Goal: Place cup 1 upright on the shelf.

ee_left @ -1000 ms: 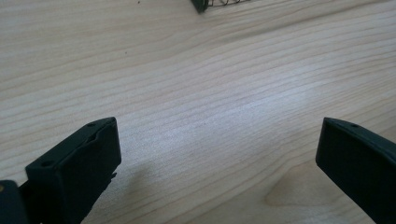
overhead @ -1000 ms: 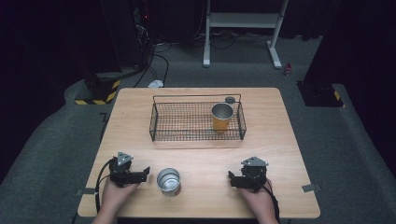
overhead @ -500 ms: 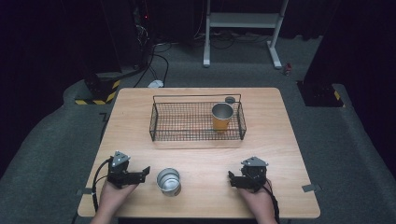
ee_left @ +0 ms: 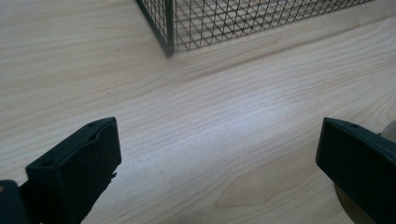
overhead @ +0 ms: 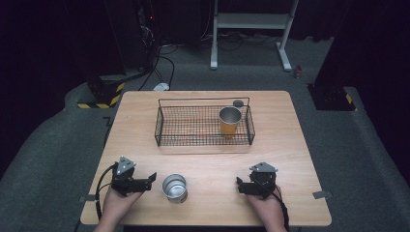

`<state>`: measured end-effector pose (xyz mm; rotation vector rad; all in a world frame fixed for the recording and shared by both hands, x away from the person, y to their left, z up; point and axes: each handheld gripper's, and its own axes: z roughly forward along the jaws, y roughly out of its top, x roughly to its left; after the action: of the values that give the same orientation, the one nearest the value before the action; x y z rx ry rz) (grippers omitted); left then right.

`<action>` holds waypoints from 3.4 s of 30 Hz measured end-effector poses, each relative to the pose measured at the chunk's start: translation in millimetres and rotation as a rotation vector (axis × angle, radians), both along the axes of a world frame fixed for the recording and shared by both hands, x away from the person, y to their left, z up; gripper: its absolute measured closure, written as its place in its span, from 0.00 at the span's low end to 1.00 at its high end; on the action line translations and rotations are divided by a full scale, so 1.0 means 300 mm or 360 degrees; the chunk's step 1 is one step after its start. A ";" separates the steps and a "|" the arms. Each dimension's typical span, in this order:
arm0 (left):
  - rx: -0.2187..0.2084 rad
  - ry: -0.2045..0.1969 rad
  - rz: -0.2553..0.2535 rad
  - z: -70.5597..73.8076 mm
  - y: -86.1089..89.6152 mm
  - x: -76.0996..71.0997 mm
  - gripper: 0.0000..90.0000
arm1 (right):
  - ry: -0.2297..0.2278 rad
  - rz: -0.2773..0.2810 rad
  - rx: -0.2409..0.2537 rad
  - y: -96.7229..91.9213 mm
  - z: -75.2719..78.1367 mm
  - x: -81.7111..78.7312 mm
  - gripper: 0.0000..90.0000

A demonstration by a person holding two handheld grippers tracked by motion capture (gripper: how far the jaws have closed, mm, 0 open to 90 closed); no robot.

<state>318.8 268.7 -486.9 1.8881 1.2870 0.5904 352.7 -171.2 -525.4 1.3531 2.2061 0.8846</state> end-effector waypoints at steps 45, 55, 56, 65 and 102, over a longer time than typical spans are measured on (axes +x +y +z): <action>-0.0141 -0.0090 -0.0396 0.101 -0.189 -0.101 0.01 | -0.0004 -0.0007 -0.0004 0.001 0.000 -0.001 0.10; -0.0156 -0.0095 -0.0494 0.087 -0.234 -0.123 0.01 | -0.0004 -0.0007 -0.0004 0.001 0.000 -0.001 0.10; -0.0164 -0.0094 -0.0501 0.085 -0.238 -0.125 0.01 | -0.0004 -0.0007 -0.0004 0.001 0.000 -0.001 0.10; -0.0135 -0.0082 -0.0531 0.058 -0.270 -0.133 0.01 | -0.0004 -0.0007 -0.0004 0.001 0.000 -0.001 0.10; -0.0031 -0.0124 -0.0613 -0.024 -0.263 -0.129 0.18 | -0.0003 -0.0009 0.0001 0.001 0.000 -0.001 0.11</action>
<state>280.2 189.6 -494.0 2.0057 0.8439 0.4406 352.3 -170.9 -525.4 1.3575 2.2001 0.8841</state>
